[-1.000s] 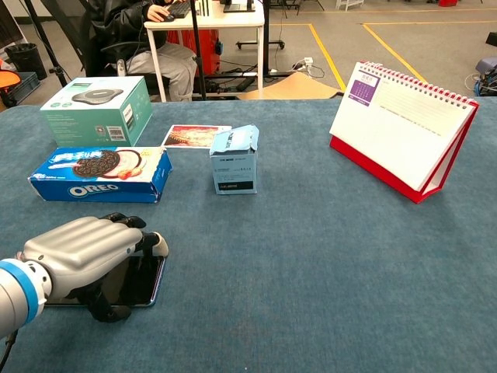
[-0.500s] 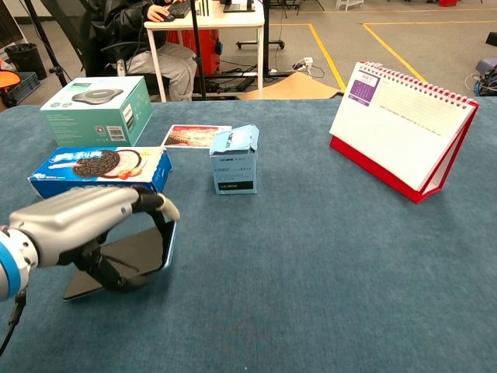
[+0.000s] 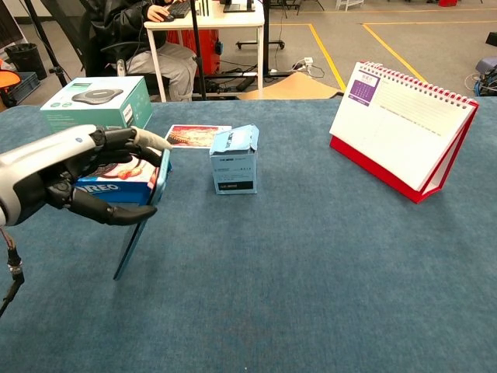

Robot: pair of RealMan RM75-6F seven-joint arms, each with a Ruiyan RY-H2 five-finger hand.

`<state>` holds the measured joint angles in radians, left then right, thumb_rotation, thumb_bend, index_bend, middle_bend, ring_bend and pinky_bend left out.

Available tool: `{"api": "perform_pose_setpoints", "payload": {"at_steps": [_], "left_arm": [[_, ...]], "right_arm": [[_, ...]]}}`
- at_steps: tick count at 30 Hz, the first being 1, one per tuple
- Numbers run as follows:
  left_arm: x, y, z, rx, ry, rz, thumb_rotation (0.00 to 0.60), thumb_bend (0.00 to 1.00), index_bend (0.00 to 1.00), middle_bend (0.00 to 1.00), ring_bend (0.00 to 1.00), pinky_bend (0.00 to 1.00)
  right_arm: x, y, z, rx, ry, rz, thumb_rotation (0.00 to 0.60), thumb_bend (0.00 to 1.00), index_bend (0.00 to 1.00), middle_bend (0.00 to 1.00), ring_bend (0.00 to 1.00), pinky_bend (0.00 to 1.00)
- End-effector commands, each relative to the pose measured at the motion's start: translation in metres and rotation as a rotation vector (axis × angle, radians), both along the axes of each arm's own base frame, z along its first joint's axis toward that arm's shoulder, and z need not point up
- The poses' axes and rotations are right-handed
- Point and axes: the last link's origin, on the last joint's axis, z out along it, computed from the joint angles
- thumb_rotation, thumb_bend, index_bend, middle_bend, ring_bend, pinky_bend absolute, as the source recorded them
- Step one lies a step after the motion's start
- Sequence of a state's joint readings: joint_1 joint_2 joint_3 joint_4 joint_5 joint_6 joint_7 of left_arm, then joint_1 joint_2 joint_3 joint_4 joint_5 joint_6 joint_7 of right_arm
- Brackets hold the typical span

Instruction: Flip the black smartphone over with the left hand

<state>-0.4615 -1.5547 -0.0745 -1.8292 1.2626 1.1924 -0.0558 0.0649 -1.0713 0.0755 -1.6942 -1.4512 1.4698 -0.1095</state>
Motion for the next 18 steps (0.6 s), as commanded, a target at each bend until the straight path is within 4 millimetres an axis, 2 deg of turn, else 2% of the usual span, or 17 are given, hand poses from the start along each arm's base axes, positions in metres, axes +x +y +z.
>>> {"api": "perform_pose_setpoints", "payload": {"at_steps": [1,6,10,18], "left_arm": [[-0.020,0.004,0.003,-0.029,-0.134,0.034,0.600,0.31,0.28,0.29,0.00,0.00],[-0.036,0.006,-0.001,-0.100,-0.310,0.096,0.600,0.31,0.28,0.28,0.00,0.00],[-0.059,0.008,-0.012,-0.151,-0.461,0.176,0.600,0.31,0.28,0.29,0.00,0.00],[-0.083,0.003,-0.022,-0.179,-0.586,0.221,0.600,0.30,0.28,0.29,0.00,0.00]], "right_arm": [[0.000,0.000,0.000,0.001,0.002,0.000,0.600,0.00,0.09,0.00,0.00,0.00],[0.000,0.000,-0.001,0.001,0.003,0.000,0.600,0.00,0.09,0.00,0.00,0.00],[0.000,0.000,-0.001,0.002,0.007,-0.001,0.600,0.00,0.09,0.00,0.00,0.00],[0.000,0.000,-0.002,0.000,0.009,0.000,0.600,0.00,0.09,0.00,0.00,0.00]]}}
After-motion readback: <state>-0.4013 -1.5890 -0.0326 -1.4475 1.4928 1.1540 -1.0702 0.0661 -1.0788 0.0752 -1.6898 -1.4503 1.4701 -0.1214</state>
